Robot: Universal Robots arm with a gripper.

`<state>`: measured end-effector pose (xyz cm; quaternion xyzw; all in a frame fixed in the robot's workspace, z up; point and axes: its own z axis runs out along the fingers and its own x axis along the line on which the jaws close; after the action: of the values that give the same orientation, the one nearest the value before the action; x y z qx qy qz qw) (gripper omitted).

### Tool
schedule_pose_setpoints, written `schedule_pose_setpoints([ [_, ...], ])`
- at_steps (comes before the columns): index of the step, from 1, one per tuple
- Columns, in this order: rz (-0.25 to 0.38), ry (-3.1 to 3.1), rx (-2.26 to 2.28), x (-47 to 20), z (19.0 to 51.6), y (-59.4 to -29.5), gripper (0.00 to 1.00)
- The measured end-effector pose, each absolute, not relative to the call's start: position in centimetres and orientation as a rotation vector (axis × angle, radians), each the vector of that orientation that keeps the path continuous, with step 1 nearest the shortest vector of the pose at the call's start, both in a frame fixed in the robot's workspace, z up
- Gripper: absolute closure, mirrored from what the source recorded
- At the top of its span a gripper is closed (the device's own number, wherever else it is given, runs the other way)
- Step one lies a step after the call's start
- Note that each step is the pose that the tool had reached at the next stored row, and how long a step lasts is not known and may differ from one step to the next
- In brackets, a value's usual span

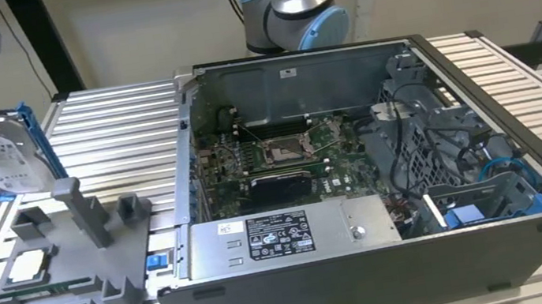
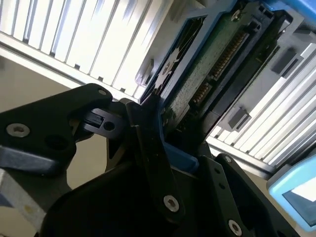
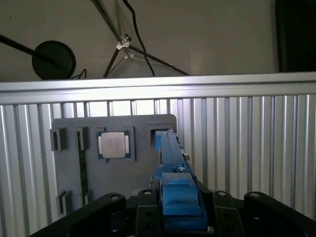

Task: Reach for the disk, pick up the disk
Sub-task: 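Pick up the disk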

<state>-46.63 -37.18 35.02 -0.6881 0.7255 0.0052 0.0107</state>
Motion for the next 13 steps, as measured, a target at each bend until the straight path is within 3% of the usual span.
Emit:
schedule_pose_setpoints([
  [13,0.005,2.265,-2.153,-46.6,39.8,-37.4,1.0],
])
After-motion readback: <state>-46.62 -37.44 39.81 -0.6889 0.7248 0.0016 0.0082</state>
